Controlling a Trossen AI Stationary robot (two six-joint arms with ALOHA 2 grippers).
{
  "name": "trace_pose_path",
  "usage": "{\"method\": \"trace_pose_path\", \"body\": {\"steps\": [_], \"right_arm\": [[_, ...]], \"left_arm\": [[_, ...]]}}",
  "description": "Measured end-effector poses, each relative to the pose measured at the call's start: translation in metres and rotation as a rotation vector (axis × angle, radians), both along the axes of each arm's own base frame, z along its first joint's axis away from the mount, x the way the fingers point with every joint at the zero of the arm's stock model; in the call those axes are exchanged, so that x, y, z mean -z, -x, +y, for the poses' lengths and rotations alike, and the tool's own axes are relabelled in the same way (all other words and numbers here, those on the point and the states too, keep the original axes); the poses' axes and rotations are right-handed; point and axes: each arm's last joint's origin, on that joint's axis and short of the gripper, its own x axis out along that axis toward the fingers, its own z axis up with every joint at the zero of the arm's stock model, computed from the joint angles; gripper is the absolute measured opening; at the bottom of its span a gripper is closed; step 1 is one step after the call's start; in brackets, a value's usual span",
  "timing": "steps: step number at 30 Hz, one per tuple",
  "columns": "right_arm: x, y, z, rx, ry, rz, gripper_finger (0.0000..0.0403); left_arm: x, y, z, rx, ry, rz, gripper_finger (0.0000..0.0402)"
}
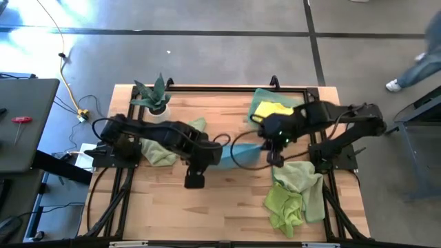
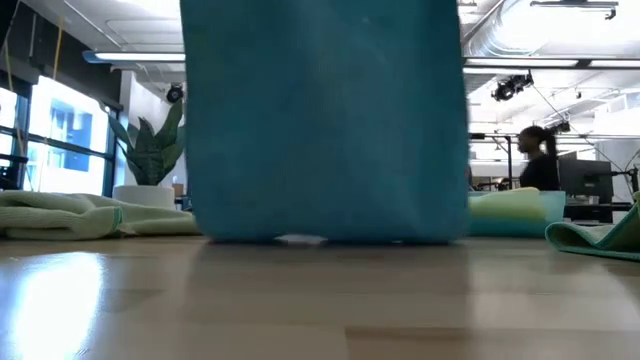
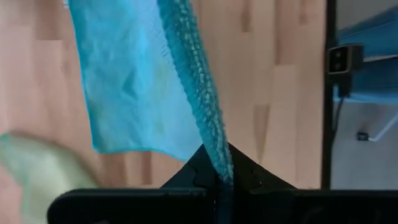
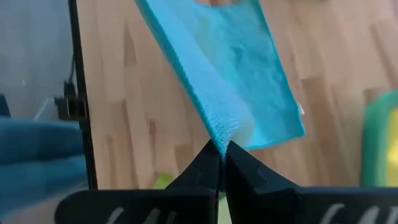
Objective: Fold microfiber towels
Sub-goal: Fold the blue microfiber cloth
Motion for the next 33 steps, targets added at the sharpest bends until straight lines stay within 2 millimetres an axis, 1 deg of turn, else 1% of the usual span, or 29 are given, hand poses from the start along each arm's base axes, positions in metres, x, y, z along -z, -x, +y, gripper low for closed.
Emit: {"method": "trace_pose_path", "body": {"steps": [4, 8, 11, 14, 18, 25, 28, 30, 33], "right_arm": [[0.015, -0.015, 0.019, -0.044, 0.006, 0.055, 0.0], [0.028, -0.028, 0.033, -0.069, -0.02, 0.095, 0.0], [0.033, -0.031, 0.041, -0.077, -0.071, 0.129, 0.0], [0.038, -0.034, 0.048, -0.069, -0.086, 0.149, 0.0], [0.045, -0.04, 0.057, -0.051, -0.109, 0.143, 0.0], [0.081, -0.046, 0.079, -0.004, -0.219, 0.115, 0.0], [0.094, -0.046, 0.086, -0.013, -0.257, 0.09, 0.0], [0.101, -0.046, 0.087, -0.018, -0.285, 0.067, 0.0], [0.11, -0.036, 0.081, 0.006, -0.293, 0.081, 0.0]], "left_arm": [[0.01, -0.006, -0.014, 0.03, 0.031, -0.033, 0.0], [0.016, -0.005, -0.023, 0.04, 0.038, -0.015, 0.0], [0.025, -0.008, -0.024, 0.05, 0.068, 0.0, 0.0], [0.033, -0.008, -0.028, 0.088, 0.109, 0.025, 0.0], [0.051, -0.011, -0.035, 0.147, 0.127, 0.026, 0.0], [0.072, -0.009, -0.048, 0.203, 0.12, 0.059, 0.0], [0.089, -0.011, -0.053, 0.227, 0.123, 0.044, 0.0], [0.101, -0.013, -0.055, 0.237, 0.129, 0.023, 0.0], [0.117, -0.016, -0.052, 0.216, 0.149, 0.0, 0.0]]}}
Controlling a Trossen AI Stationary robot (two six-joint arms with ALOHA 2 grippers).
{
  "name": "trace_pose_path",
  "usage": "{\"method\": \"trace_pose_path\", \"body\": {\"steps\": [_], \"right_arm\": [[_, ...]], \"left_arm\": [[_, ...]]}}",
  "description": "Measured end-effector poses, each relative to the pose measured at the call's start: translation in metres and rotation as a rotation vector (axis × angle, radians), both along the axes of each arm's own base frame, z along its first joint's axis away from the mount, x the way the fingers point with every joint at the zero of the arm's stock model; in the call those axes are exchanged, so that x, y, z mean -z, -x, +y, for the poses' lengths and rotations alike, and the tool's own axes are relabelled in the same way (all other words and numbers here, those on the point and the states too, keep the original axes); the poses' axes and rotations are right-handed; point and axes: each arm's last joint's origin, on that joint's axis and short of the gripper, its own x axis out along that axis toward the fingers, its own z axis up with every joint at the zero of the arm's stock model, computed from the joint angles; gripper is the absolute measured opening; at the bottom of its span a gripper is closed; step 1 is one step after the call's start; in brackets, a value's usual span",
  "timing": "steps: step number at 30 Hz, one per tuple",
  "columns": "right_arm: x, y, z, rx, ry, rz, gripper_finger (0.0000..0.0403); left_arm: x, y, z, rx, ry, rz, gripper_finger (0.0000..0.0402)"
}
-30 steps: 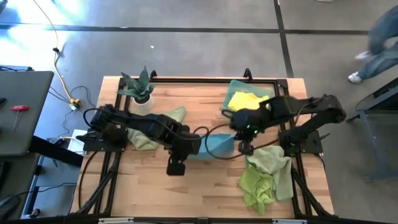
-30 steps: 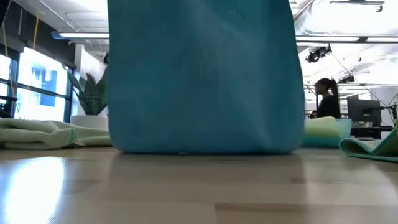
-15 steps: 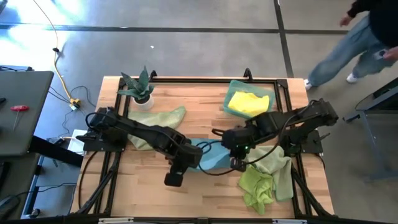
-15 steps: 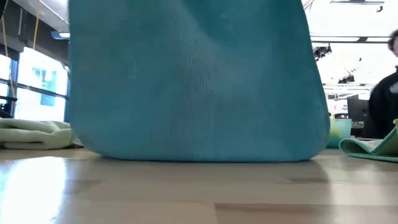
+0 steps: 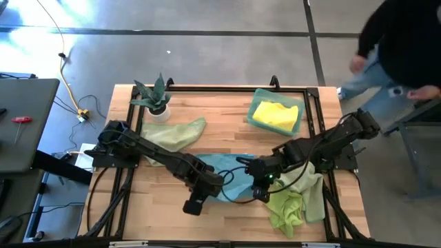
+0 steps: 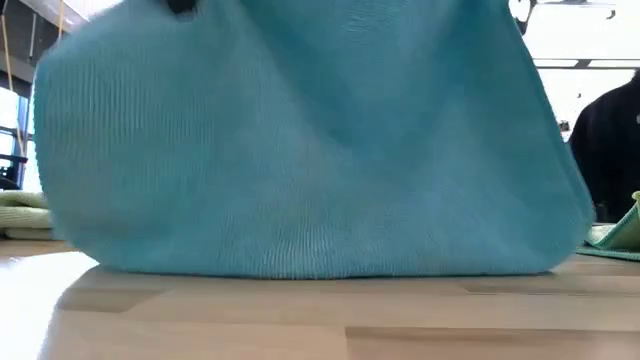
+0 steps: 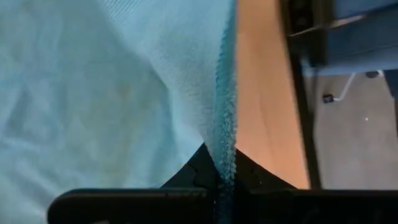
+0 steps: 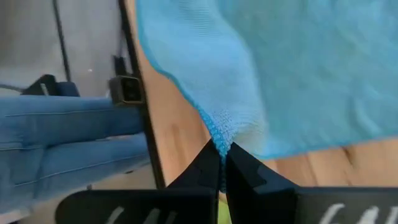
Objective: Fold microfiber towels
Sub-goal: Fold the blue microfiber cloth
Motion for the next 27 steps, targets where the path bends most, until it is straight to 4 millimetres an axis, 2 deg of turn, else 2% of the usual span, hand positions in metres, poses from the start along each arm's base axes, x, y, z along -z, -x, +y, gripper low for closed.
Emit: {"method": "trace_pose_path", "body": {"steps": [5, 9, 12, 16, 23, 27], "right_arm": [[0.035, 0.022, -0.011, 0.04, 0.057, 0.147, 0.0], [0.067, 0.028, -0.013, 0.072, 0.055, 0.176, 0.0], [0.083, 0.029, -0.02, 0.121, 0.061, 0.157, 0.0], [0.09, 0.026, -0.031, 0.135, 0.093, 0.126, 0.0], [0.096, 0.021, -0.061, 0.164, 0.174, 0.108, 0.0], [0.096, 0.018, -0.077, 0.18, 0.191, 0.097, 0.0]], "left_arm": [[0.019, 0.001, 0.015, -0.06, -0.065, 0.029, 0.0], [0.038, 0.001, 0.028, -0.135, -0.067, 0.035, 0.0], [0.048, 0.001, 0.036, -0.17, -0.085, 0.038, 0.0], [0.049, -0.002, 0.048, -0.196, -0.152, 0.01, 0.0], [0.049, -0.004, 0.065, -0.111, -0.258, -0.022, 0.0], [0.05, -0.001, 0.077, -0.134, -0.299, 0.017, 0.0]]}}
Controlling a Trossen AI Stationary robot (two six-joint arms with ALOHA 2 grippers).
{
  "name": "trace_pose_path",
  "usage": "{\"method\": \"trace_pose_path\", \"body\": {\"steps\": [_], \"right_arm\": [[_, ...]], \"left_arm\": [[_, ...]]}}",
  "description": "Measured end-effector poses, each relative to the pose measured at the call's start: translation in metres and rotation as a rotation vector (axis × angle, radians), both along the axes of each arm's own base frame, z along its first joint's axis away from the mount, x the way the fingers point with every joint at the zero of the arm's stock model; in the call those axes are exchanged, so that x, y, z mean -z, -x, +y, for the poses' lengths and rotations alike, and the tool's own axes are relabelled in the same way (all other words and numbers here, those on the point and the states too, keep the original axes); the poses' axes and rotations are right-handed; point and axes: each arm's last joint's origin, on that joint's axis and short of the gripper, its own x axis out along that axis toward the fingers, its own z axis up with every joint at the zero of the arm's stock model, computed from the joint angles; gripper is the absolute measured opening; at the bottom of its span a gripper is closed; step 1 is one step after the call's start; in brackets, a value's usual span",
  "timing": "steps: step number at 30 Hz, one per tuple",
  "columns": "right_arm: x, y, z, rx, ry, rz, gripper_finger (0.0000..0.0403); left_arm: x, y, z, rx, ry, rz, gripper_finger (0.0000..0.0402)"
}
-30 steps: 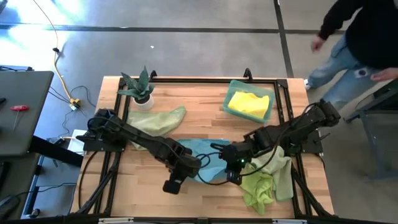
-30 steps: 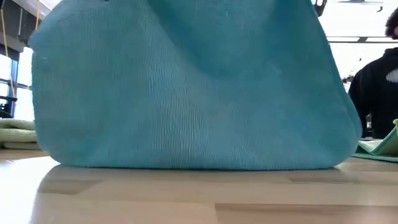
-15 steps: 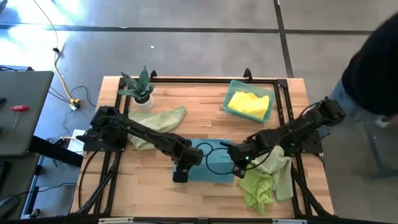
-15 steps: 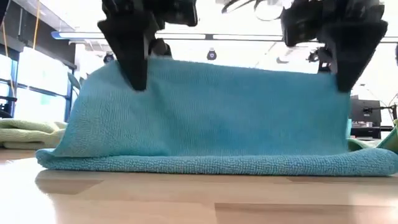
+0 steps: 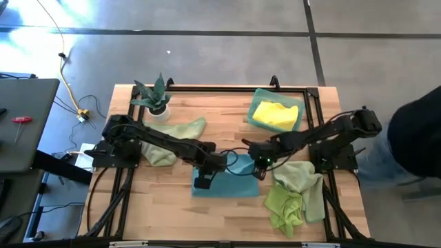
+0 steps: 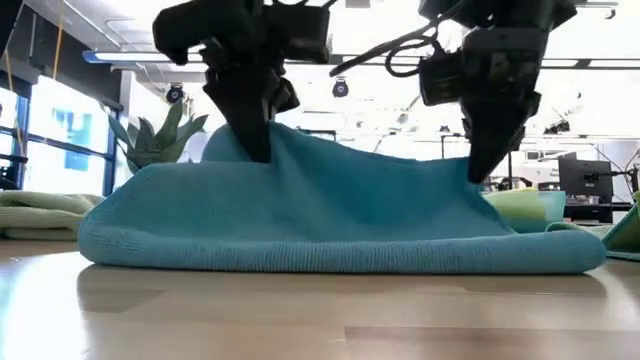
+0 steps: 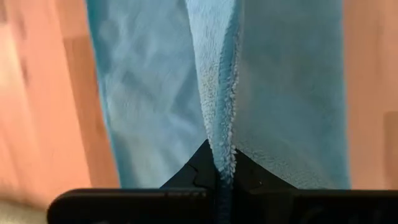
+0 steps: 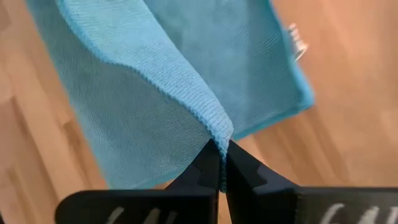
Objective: Fold microfiber towels
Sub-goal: Fold the blue microfiber cloth
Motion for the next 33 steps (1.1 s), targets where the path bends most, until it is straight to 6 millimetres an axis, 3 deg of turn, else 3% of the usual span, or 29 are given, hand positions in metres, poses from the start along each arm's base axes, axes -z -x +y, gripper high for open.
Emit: {"method": "trace_pose_path", "body": {"steps": [3, 11, 16, 21, 28, 33], "right_arm": [[0.0, -0.002, -0.008, -0.003, 0.014, -0.012, 0.0], [0.0, -0.003, -0.021, -0.039, 0.034, -0.016, 0.0], [0.0, -0.004, -0.023, -0.058, 0.037, -0.023, 0.0011], [0.0, -0.004, -0.024, -0.069, 0.064, -0.026, 0.0069], [0.0, -0.004, -0.026, -0.039, 0.128, -0.028, 0.0172], [-0.001, -0.007, -0.025, -0.053, 0.108, -0.064, 0.0191]], "left_arm": [[0.003, 0.005, 0.007, -0.033, 0.0, 0.048, 0.0], [0.037, 0.018, 0.019, -0.087, 0.002, 0.086, 0.0], [0.039, 0.016, 0.026, -0.124, -0.016, 0.049, 0.0], [0.039, 0.015, 0.036, -0.152, -0.074, 0.036, 0.0], [0.04, 0.018, 0.04, -0.21, -0.022, 0.068, 0.0005], [0.04, 0.018, 0.043, -0.237, -0.117, 0.052, 0.0007]]}}
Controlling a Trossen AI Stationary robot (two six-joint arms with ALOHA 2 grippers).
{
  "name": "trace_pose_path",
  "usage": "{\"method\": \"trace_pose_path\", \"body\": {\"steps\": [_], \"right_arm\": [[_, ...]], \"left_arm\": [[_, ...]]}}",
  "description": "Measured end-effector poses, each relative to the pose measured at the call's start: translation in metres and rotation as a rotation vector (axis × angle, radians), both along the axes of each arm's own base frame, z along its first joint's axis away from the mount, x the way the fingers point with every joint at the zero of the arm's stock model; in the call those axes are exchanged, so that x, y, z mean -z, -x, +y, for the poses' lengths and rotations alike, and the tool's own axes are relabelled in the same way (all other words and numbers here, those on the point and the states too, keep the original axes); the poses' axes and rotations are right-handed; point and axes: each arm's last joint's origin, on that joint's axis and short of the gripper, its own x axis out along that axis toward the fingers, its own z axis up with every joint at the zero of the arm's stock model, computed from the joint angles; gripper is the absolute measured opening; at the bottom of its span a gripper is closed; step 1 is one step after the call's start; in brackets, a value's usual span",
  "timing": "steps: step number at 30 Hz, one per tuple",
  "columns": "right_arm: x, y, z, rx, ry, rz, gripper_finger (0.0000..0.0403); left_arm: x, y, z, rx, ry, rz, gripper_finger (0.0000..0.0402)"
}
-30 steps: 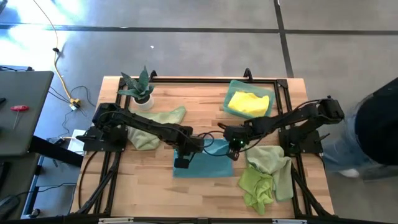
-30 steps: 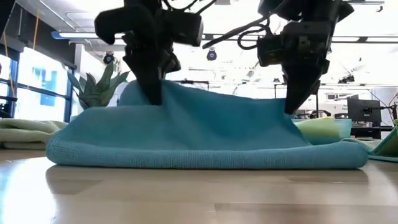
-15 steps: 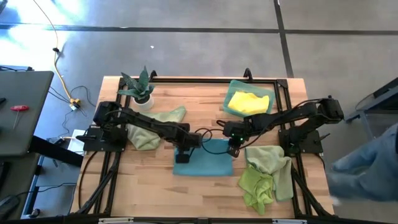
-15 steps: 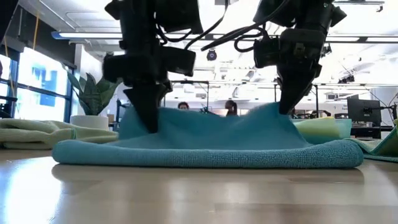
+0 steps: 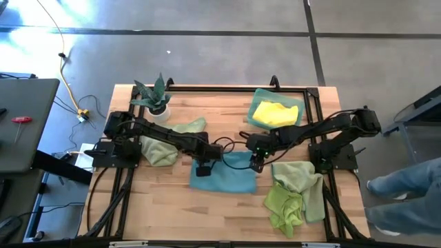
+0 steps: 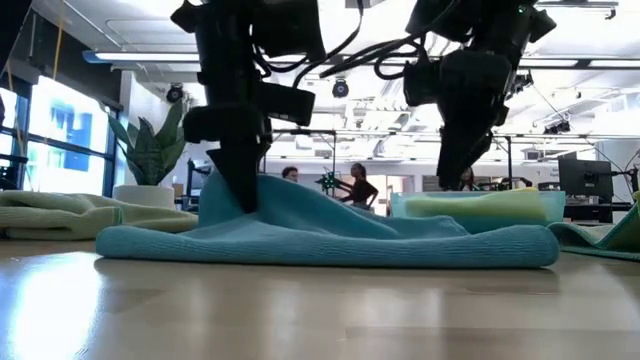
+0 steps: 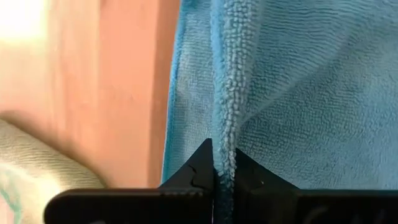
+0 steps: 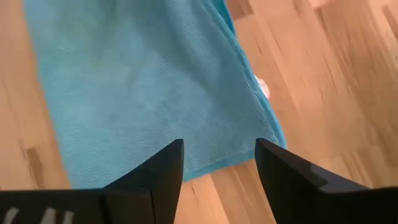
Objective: Fold microfiber towels
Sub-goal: Fold the blue microfiber cloth
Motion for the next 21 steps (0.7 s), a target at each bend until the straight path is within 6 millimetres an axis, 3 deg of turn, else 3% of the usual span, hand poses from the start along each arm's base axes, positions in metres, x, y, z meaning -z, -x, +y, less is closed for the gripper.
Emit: {"method": "trace_pose_path", "body": {"steps": [10, 16, 21], "right_arm": [[0.03, -0.011, 0.001, -0.042, 0.074, 0.03, 0.0193], [0.059, -0.021, 0.001, -0.09, 0.112, 0.086, 0.0193], [0.062, -0.024, 0.001, -0.071, 0.109, 0.091, 0.0193]], "left_arm": [[0.0, 0.001, 0.001, -0.045, 0.011, -0.003, 0.0008], [0.0, 0.001, 0.001, -0.046, 0.011, -0.003, 0.0008], [0.0, 0.001, 0.001, -0.054, 0.015, -0.004, 0.0008]]}}
